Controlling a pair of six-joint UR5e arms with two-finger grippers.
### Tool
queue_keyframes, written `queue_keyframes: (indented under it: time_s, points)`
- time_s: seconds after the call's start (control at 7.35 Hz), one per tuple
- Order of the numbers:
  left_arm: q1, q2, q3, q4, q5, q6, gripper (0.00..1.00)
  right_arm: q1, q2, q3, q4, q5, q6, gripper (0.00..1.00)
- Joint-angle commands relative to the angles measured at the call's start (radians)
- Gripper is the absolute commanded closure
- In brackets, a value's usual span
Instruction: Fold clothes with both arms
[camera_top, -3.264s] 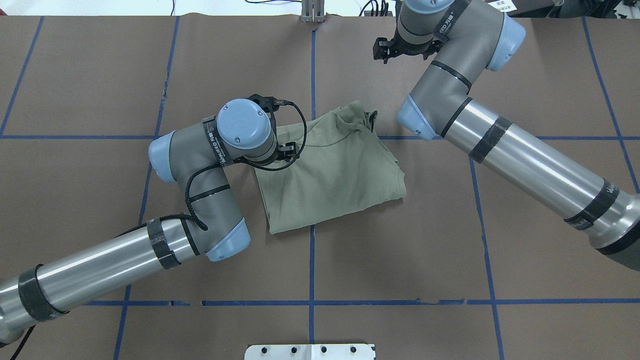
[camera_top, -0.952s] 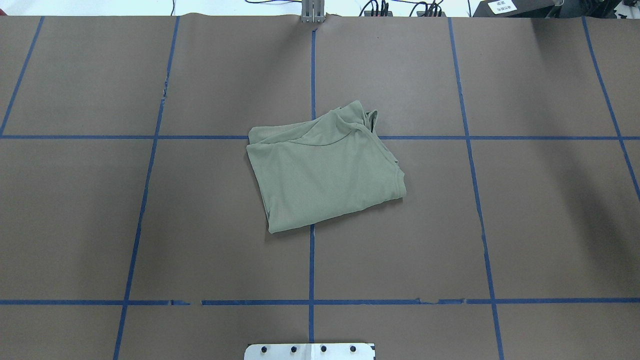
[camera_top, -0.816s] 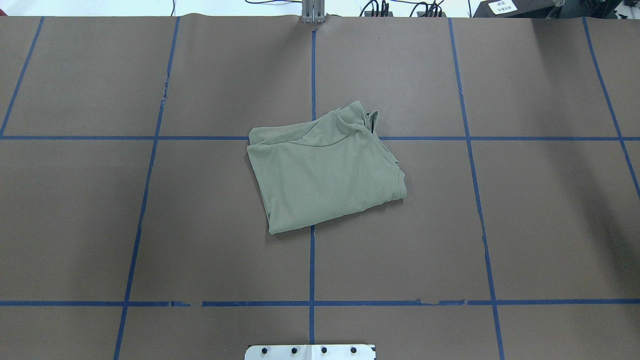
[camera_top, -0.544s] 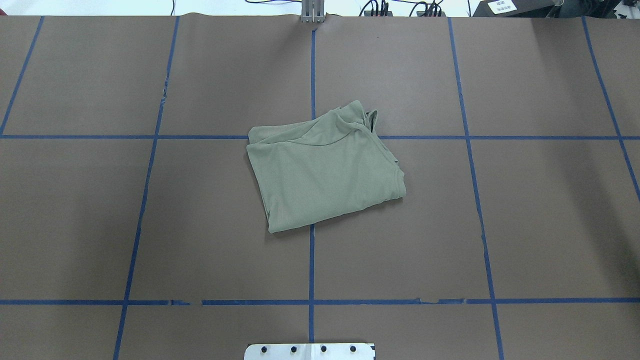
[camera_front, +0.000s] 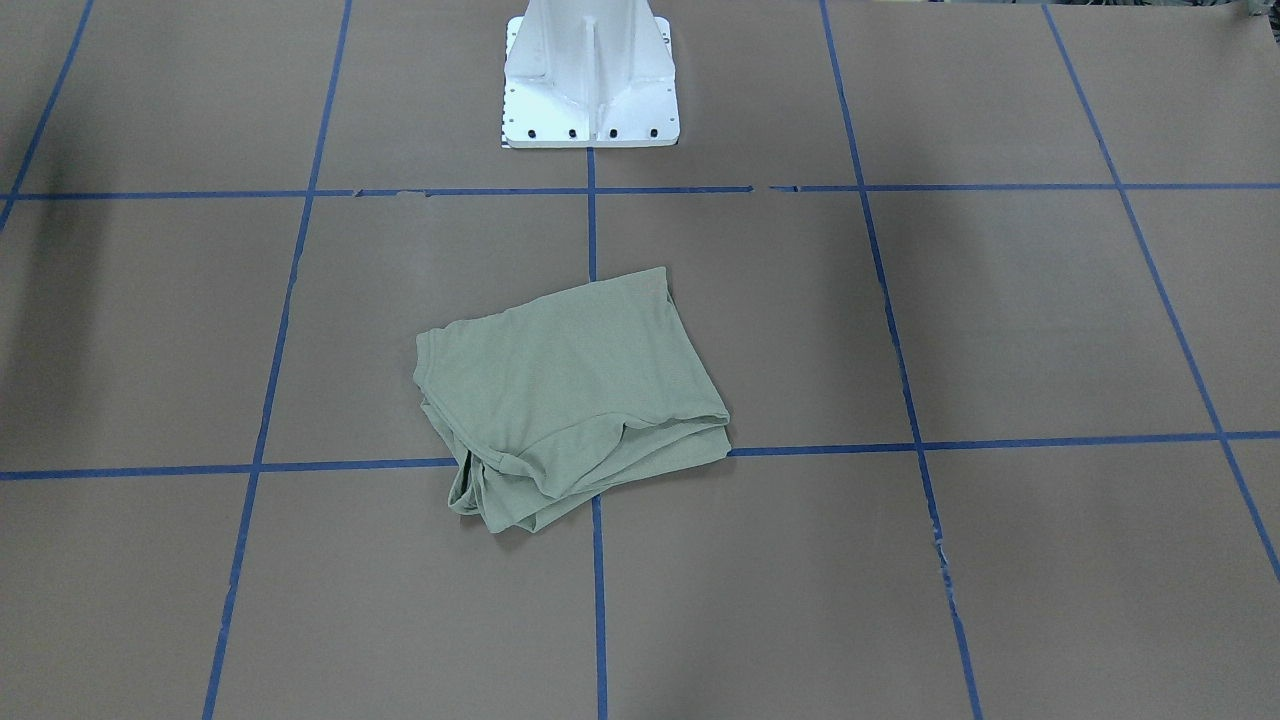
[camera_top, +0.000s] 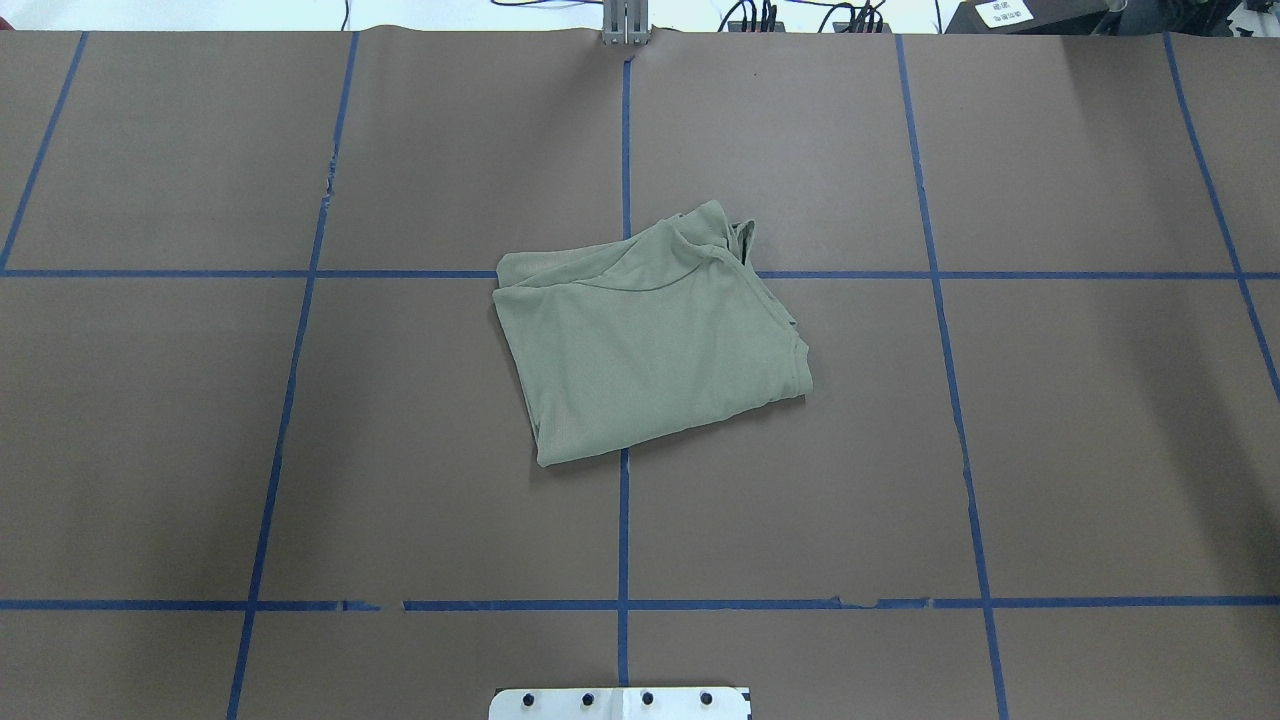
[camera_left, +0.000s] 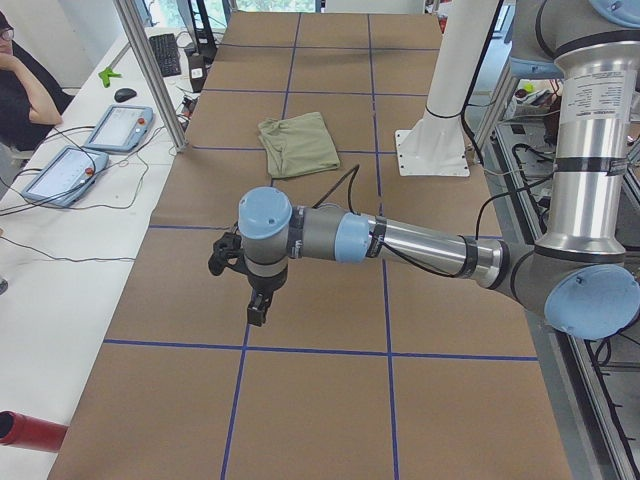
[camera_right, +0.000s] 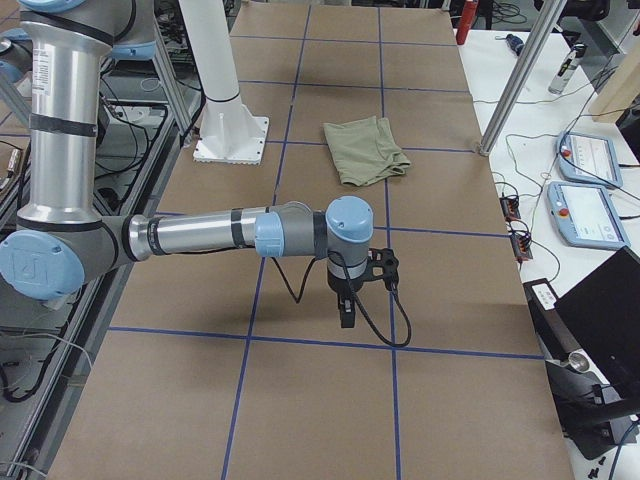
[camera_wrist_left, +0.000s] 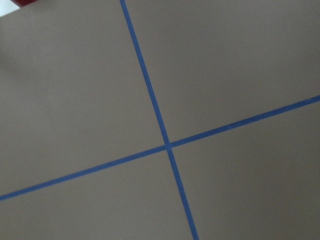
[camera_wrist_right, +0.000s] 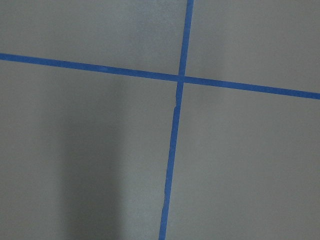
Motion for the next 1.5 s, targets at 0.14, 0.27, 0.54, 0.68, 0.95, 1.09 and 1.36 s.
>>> queue_keyframes:
  time_s: [0.14, 0.27, 0.54, 0.68, 0.95, 1.09, 1.36]
  points:
    - [-0.006, 0.071, 0.005, -0.037, -0.015, 0.000, 0.00, 0.000, -0.003, 0.000, 0.000, 0.000, -0.001, 0.00]
    - [-0.004, 0.071, 0.003, -0.034, -0.017, 0.000, 0.00, 0.000, -0.003, -0.001, 0.000, 0.000, -0.001, 0.00]
    - [-0.006, 0.079, -0.003, -0.034, -0.012, -0.002, 0.00, 0.000, -0.003, -0.001, 0.000, 0.000, -0.001, 0.00]
    - [-0.006, 0.074, -0.015, -0.034, -0.009, -0.001, 0.00, 0.000, -0.003, 0.000, 0.002, 0.000, -0.001, 0.00]
    - [-0.004, 0.070, -0.020, -0.036, -0.009, 0.000, 0.00, 0.000, -0.003, 0.000, 0.002, 0.000, -0.001, 0.00]
    - [-0.004, 0.067, -0.020, -0.036, -0.009, -0.002, 0.00, 0.000, -0.003, 0.000, 0.002, 0.000, -0.002, 0.00]
    - [-0.006, 0.066, -0.018, -0.036, -0.009, -0.002, 0.00, 0.000, -0.003, -0.001, 0.002, 0.000, -0.001, 0.00]
